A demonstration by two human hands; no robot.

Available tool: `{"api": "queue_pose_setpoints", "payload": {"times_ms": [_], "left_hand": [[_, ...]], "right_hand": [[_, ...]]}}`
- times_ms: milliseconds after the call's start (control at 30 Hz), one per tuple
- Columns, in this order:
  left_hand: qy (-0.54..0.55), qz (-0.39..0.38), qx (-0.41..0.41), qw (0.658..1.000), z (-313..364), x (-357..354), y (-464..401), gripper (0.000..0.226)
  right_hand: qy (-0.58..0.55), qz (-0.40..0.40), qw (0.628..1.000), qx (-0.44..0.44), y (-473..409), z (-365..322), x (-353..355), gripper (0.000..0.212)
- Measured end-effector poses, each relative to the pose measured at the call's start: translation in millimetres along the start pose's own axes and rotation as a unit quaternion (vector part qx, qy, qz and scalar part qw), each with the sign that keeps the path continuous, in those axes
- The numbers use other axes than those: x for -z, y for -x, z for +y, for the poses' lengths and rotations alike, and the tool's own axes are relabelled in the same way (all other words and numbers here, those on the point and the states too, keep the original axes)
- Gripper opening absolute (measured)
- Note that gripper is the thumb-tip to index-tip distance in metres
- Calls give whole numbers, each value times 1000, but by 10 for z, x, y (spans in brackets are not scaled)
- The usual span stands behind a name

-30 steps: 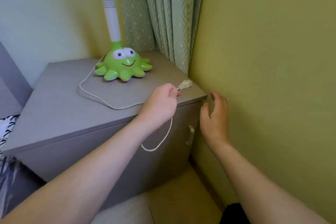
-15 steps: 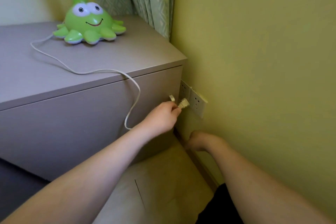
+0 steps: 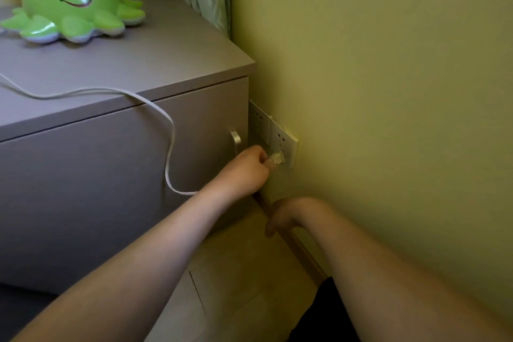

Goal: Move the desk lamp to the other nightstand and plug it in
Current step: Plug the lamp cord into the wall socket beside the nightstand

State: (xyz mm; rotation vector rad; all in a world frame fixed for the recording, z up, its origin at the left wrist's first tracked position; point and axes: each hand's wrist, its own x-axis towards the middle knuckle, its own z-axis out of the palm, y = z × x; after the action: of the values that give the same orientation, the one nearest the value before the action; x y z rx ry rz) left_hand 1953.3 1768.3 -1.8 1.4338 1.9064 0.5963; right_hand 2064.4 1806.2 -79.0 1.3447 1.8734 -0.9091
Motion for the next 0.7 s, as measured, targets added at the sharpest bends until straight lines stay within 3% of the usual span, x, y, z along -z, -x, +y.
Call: {"api": "queue_pose_setpoints", "payload": {"times_ms": [267, 400, 700], "left_hand": [[-3, 49, 52, 997, 90, -52, -114, 24], [-66, 73, 31, 995, 150, -124, -164, 12], [-116, 116, 0, 986, 146, -177, -159, 25]], "right_hand": [[-17, -31, 999, 6, -68, 123, 0, 64], [-14, -36, 999, 5, -117, 145, -12, 66], [-15, -20, 999, 36, -227, 134, 1, 62]]}}
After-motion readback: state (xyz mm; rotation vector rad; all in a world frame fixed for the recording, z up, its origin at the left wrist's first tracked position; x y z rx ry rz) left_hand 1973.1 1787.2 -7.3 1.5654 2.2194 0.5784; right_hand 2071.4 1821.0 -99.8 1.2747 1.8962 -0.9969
